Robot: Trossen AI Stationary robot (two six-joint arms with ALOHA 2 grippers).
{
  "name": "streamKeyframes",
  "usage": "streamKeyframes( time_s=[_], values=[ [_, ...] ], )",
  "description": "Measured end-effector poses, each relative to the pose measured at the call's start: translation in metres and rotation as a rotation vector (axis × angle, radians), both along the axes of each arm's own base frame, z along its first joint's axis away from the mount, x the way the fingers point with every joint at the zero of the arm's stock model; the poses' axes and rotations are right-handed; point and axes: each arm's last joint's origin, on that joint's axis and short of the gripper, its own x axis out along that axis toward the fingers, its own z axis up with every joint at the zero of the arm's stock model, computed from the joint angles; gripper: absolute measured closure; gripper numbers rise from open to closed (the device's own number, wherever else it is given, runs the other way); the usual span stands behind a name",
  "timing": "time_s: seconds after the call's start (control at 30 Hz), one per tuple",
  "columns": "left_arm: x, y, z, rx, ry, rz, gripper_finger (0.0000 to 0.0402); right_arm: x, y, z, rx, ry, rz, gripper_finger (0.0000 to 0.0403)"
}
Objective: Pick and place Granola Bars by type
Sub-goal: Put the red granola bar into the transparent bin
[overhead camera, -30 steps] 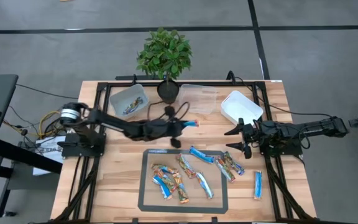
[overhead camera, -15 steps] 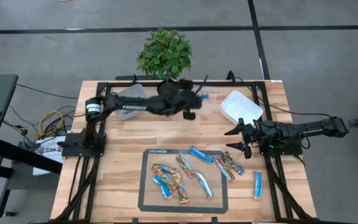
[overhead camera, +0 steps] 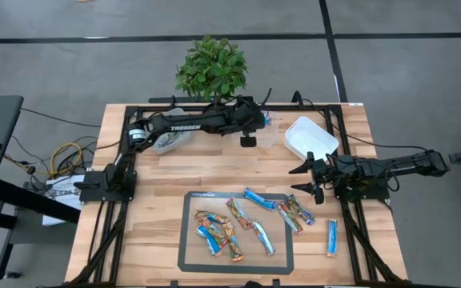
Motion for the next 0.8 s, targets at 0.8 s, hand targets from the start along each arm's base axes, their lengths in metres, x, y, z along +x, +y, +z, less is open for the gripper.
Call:
streamKeyframes(
  time_s=[0.8],
  values=[
    [0.009,-0.020,0.005,0.102,-0.019,0.016,0.0181,0.000,0.000,0.000,0.000,0.000,0.000,0.0147]
  ],
)
